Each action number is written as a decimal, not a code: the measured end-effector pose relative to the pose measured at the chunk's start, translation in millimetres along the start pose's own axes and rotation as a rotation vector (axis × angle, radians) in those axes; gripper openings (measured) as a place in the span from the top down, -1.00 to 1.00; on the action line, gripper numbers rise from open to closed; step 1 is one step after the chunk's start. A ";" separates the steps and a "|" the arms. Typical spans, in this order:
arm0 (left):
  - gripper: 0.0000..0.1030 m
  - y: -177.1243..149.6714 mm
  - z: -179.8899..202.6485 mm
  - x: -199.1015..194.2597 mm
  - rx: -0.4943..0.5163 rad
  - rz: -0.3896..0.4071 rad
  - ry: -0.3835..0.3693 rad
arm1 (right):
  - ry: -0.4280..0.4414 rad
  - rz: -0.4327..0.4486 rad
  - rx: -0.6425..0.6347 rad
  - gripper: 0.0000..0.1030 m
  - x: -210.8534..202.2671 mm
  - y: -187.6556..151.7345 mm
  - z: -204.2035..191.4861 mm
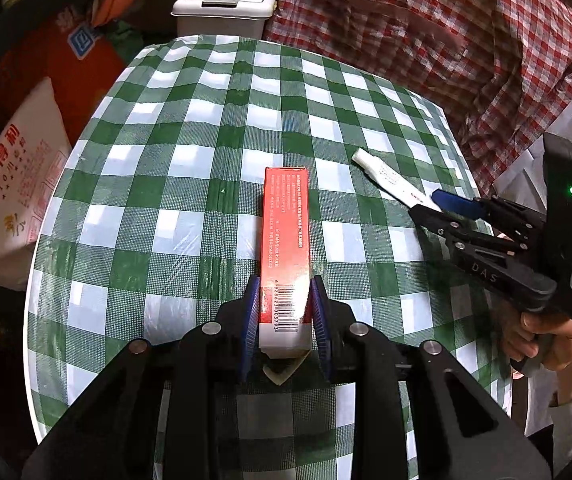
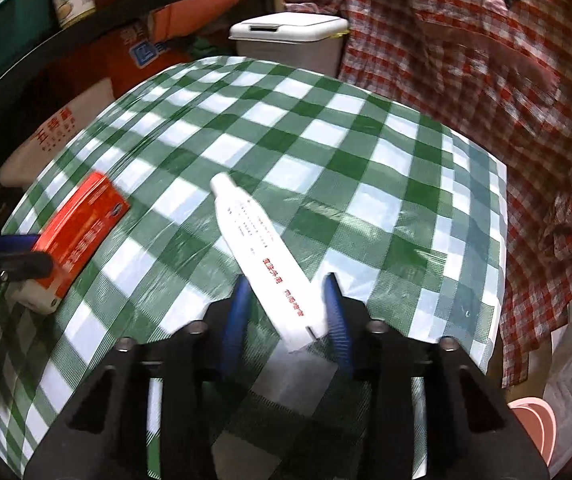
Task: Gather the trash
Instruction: 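Grasp the white tube with the right tool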
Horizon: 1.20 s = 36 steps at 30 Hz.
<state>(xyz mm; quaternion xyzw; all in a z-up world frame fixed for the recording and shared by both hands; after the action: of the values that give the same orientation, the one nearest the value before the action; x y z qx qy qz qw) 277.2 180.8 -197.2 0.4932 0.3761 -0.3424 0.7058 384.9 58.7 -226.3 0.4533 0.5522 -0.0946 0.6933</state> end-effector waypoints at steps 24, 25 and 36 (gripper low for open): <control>0.51 1.4 0.4 -0.3 0.014 -0.003 0.014 | 0.043 -0.009 -0.061 0.27 -5.2 -7.8 -10.2; 0.51 2.5 0.5 0.6 0.016 -0.003 0.012 | 0.054 -0.006 -0.068 0.41 -5.6 -7.8 -12.4; 0.51 5.2 3.1 -4.3 0.016 0.013 0.005 | 0.053 0.032 -0.096 0.47 -19.8 -5.9 -20.2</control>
<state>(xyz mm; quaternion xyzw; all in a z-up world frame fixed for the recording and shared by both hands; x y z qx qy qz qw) 280.2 179.8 -190.4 0.5021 0.3718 -0.3398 0.7030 360.1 62.9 -212.1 0.4308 0.5668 -0.0449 0.7008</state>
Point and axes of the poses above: each gripper's, at about its wrist camera, not at the fingertips, and x roughly the way its jaws point, z to its right, y to its top, the point moved 9 cm from there along x, roughly the way its jaws point
